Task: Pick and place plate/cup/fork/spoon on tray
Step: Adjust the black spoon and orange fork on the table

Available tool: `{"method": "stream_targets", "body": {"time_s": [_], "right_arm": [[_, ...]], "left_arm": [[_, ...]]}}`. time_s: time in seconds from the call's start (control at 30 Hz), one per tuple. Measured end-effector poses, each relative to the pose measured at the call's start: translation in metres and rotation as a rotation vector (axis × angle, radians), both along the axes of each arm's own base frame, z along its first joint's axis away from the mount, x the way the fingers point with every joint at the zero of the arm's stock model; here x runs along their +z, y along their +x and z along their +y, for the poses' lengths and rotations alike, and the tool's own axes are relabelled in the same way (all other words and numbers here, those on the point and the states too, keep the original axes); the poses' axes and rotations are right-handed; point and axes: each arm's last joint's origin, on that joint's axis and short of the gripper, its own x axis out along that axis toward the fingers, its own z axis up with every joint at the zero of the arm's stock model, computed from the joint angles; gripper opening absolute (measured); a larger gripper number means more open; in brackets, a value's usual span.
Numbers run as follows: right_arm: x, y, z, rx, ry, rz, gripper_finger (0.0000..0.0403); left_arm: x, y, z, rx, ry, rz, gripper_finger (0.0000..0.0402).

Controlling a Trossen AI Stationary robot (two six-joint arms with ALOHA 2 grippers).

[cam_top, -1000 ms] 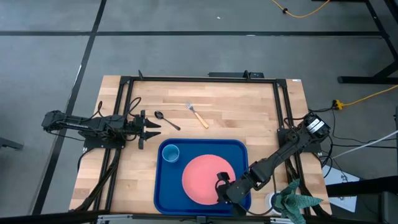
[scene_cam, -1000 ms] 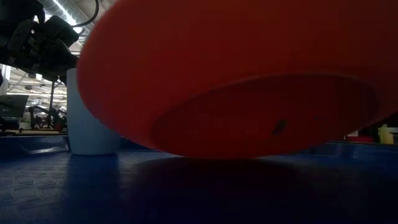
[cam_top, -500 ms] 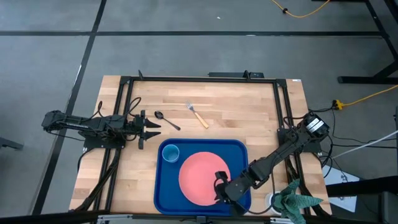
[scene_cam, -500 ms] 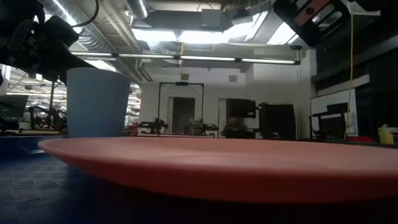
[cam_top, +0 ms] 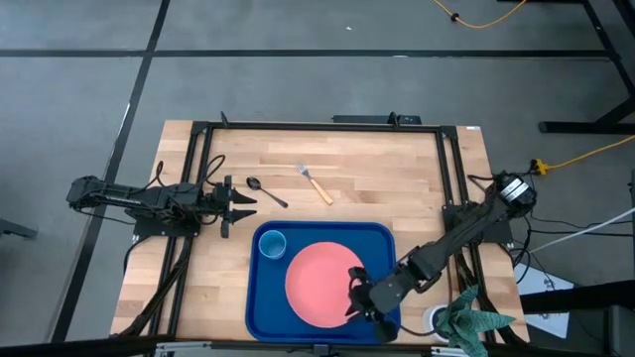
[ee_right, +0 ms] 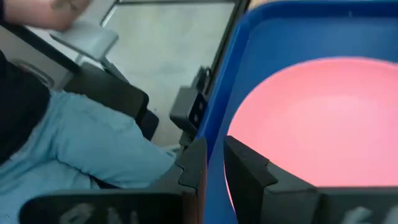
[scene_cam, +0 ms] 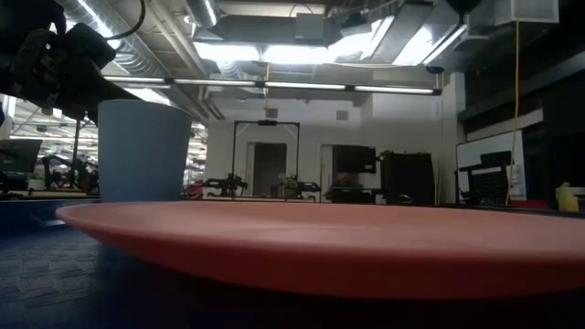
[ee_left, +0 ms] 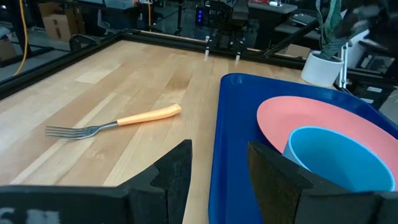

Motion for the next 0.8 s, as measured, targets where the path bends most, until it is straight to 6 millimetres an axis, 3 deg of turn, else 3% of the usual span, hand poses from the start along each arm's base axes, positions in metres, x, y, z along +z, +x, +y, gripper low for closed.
{"method": "stream_targets", "body": {"time_s": [0.27,0.4,0.5,0.8], "right_arm": [[0.011,0.002,0.002,0.026,0.028,-0.099,0.0060],[0.010,0.003,0.002,0.056,-0.019,-0.134,0.0060],[0.013,0.009,-0.003,-0.017,-0.085,-0.209,0.0060],[0.018,0.042,-0.057,-0.272,-0.418,-0.368,0.0060]], "left_arm": [[0.000,0.000,0.000,0.000,0.000,0.000,0.0147],[0.000,0.000,0.000,0.000,0.000,0.000,0.0147],[0.000,0.000,0.000,0.000,-0.001,0.000,0.0147],[0.000,0.000,0.000,0.021,-0.146,-0.014,0.0147]]}}
